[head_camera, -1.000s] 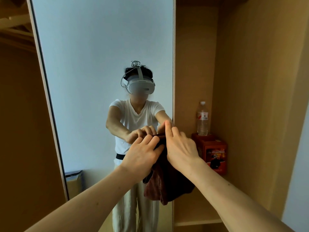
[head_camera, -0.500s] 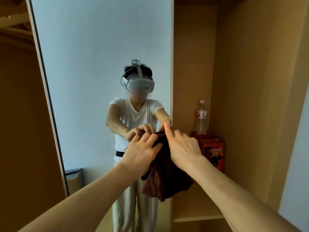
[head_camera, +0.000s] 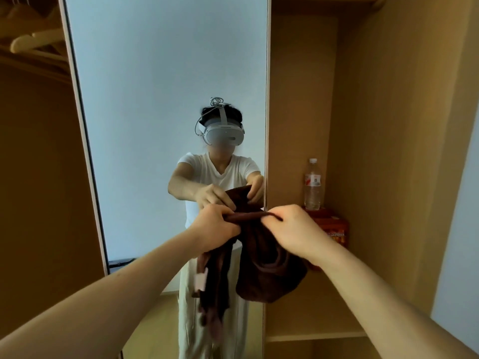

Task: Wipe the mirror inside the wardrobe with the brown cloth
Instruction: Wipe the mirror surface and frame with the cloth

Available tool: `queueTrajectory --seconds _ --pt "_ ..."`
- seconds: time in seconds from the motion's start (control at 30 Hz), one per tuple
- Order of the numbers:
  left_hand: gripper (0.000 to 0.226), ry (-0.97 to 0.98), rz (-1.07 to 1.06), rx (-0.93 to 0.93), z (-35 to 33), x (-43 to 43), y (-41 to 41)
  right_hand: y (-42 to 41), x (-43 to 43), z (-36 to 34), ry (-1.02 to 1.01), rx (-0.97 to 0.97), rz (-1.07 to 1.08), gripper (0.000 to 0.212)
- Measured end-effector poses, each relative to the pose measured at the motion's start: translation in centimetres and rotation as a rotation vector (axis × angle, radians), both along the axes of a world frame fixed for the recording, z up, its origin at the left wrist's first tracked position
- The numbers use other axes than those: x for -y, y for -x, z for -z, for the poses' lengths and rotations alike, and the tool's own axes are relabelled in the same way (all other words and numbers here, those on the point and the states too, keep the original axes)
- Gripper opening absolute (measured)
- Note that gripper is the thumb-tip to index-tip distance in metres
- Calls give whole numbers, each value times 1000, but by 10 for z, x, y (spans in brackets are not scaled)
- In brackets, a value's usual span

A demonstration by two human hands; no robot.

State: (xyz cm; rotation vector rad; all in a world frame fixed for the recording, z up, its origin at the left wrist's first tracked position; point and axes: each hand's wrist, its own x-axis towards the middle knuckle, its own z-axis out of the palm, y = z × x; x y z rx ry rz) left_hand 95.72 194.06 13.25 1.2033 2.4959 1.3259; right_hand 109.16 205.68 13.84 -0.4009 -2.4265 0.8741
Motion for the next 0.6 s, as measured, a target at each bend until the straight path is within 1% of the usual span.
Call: queueTrajectory --seconds 0.1,0.17,0.23,0.3,0.33,0.4,0.47,0.5,0.53,0.6 --pt "13 -90 36 180 5 11 -1 1 -4 -13 311 -122 0 31" --pt "12 -91 98 318 9 14 -3 5 -7 -18 489 -185 29 35" --pt "10 -66 166 424 13 17 -3 6 -9 -19 626 -115 20 39" --pt "8 -66 216 486 12 17 -4 3 -7 -14 811 -5 -56 37" --pt "9 -75 239 520 11 16 -4 2 -4 -13 936 -26 -101 36" --pt "16 -101 284 612 8 14 -5 6 -4 -13 1202 -237 -123 34" --pt "35 -141 312 747 9 11 -5 13 -5 -18 1403 -486 -146 33" --pt "41 -174 303 824 9 8 -5 16 -5 -21 1446 -574 -152 32" --pt "40 -201 281 873 10 5 -6 17 -4 -22 1452 -635 -159 31" --pt "35 -215 222 877 10 -3 -8 21 -4 -19 1356 -671 -166 25"
